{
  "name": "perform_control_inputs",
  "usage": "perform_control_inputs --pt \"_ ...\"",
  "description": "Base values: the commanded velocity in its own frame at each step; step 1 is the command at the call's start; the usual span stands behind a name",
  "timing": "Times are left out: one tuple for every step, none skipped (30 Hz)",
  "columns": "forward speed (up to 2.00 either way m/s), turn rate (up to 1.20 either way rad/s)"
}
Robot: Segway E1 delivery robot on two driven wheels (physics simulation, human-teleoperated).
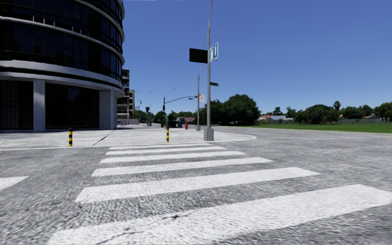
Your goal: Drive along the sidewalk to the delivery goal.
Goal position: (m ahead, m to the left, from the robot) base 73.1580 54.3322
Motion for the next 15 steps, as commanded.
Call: perform_control_inputs --pt "1.26 0.38" --pt "1.26 0.38" --pt "1.26 0.38" --pt "1.26 0.38" --pt "1.26 0.38" --pt "1.26 0.38" --pt "1.26 0.38" --pt "1.26 0.38" --pt "1.26 0.38" --pt "1.26 0.38" --pt "1.26 0.38" --pt "1.26 0.38" --pt "1.26 0.38" --pt "1.26 0.38" --pt "1.26 0.38"
